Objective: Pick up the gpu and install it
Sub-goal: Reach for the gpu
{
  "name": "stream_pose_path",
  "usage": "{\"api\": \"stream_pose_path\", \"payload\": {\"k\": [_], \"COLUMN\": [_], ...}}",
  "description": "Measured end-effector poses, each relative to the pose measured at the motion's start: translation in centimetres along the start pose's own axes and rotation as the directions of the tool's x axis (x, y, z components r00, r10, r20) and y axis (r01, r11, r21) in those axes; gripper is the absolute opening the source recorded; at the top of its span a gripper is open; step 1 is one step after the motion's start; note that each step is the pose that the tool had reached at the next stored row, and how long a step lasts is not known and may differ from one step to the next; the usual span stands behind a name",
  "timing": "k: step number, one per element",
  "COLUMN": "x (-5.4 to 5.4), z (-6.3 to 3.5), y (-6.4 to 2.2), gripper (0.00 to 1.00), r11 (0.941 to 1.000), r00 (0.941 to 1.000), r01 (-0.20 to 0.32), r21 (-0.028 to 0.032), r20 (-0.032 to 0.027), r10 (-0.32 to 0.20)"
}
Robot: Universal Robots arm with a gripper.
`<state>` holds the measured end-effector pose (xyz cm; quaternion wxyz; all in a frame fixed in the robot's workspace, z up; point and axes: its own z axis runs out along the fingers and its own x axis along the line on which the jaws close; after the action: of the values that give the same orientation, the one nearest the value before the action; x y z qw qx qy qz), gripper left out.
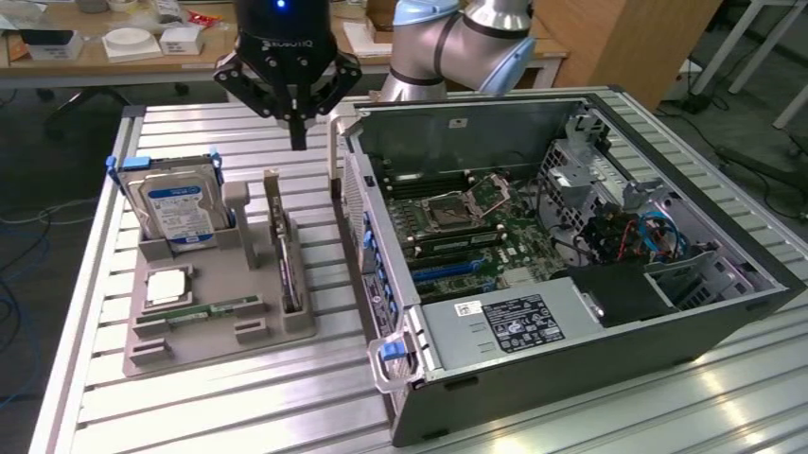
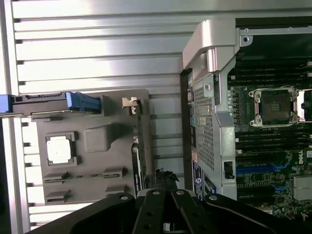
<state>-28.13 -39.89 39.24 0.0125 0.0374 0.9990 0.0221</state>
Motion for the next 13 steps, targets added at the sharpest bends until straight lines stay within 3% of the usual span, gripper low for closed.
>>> {"api": "stream_pose_path", "payload": {"k": [13], "x": [2.2], "z": [-0.05], "y": [-0.17], "gripper": [0.1], "r11": [1.0], "r00": [1.0], "r01": [0.0], "r21": [0.0], "r20": [0.0], "r10": [0.0]}}
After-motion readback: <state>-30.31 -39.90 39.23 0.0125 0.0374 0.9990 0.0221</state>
